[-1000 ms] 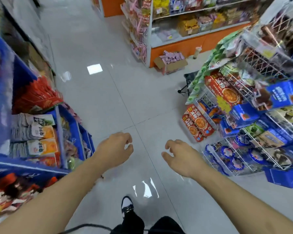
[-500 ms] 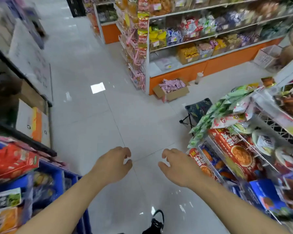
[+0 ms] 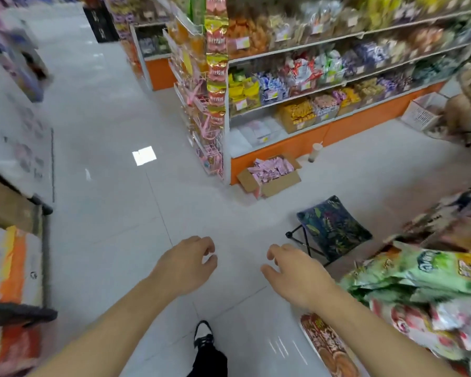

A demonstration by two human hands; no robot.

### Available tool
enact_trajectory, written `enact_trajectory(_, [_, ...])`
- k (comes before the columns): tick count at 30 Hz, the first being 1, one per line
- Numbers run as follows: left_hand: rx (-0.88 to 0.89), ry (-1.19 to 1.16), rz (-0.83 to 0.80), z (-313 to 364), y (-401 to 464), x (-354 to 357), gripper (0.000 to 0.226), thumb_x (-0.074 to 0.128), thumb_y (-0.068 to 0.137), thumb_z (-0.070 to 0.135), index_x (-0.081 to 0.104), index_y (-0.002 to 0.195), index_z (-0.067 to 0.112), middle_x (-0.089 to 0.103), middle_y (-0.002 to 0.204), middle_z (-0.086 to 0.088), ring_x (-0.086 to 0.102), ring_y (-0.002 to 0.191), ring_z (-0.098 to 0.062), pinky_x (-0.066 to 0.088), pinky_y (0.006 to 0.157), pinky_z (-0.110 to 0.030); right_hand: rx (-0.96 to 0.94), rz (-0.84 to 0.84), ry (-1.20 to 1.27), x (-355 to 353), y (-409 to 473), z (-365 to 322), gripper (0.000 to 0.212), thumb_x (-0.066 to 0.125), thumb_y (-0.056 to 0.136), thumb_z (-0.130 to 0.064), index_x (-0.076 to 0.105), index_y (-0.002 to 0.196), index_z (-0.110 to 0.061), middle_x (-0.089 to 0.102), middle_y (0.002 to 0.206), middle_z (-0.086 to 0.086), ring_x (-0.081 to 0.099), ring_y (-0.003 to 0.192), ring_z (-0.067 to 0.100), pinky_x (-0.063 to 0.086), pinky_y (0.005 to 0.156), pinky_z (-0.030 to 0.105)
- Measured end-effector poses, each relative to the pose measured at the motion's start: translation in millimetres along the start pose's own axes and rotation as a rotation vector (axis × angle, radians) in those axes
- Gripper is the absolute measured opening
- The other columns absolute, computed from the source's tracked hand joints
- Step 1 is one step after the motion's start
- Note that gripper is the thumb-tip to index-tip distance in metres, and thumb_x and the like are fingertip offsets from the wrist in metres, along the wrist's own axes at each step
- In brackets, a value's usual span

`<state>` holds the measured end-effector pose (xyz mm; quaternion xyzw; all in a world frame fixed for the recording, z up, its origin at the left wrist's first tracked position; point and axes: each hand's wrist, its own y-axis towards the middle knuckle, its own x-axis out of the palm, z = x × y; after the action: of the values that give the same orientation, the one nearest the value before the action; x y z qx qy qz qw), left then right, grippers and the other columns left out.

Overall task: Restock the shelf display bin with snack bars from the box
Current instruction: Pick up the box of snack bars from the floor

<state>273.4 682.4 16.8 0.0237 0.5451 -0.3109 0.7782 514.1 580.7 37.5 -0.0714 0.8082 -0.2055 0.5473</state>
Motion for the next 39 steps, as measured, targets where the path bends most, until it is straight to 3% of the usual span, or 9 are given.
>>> enact_trajectory(7, [0.082,0.028,-0.057,7,142,-57,0.02,0.05,0.1,0.047,0.061,0.111,0.035,0.06,0.105,0.016,0.061,0.095,-0.008,0.056,0.085,-0.034,0.108,0.028,0.094,-61,105,15,0.04,0.047,0.103,-0.052,0.056,0.127,-0.022,0.06,0.124,0.0,0.06,0.11,0.025,0.054,0.088,0.04])
enact_trajectory(12, [0.108,0.022,-0.108,21,240,-69,0.022,0.05,0.099,0.049,0.058,0.117,0.038,0.059,0.108,0.018,0.06,0.099,-0.006,0.055,0.089,-0.033,0.147,0.013,0.114,-102,182,45,0.04,0.047,0.103,-0.053,0.056,0.126,-0.022,0.06,0.125,0.002,0.061,0.111,0.026,0.054,0.087,0.041])
enact_trajectory(24, [-0.003,-0.021,-0.135,85,447,-109,0.028,0.051,0.1,0.049,0.056,0.124,0.038,0.059,0.114,0.019,0.06,0.102,-0.005,0.055,0.09,-0.028,0.102,-0.046,0.027,-235,371,152,0.042,0.042,0.101,-0.056,0.056,0.125,-0.025,0.06,0.124,0.0,0.06,0.112,0.026,0.053,0.093,0.043])
enact_trajectory(30, [-0.004,-0.054,-0.089,107,559,-138,0.026,0.049,0.1,0.048,0.057,0.122,0.035,0.059,0.117,0.018,0.058,0.108,-0.007,0.052,0.093,-0.028,0.087,-0.066,0.025,-292,475,187,0.034,0.045,0.102,-0.054,0.057,0.116,-0.026,0.061,0.117,-0.004,0.061,0.106,0.022,0.052,0.087,0.037])
enact_trajectory(39, [0.067,-0.037,-0.14,114,721,-177,0.02,0.046,0.097,0.047,0.057,0.111,0.036,0.061,0.11,0.015,0.061,0.101,-0.011,0.054,0.09,-0.037,0.085,-0.012,0.061,-360,615,229,0.015,0.049,0.099,-0.041,0.053,0.101,-0.026,0.056,0.101,-0.009,0.06,0.097,0.02,0.056,0.084,0.041])
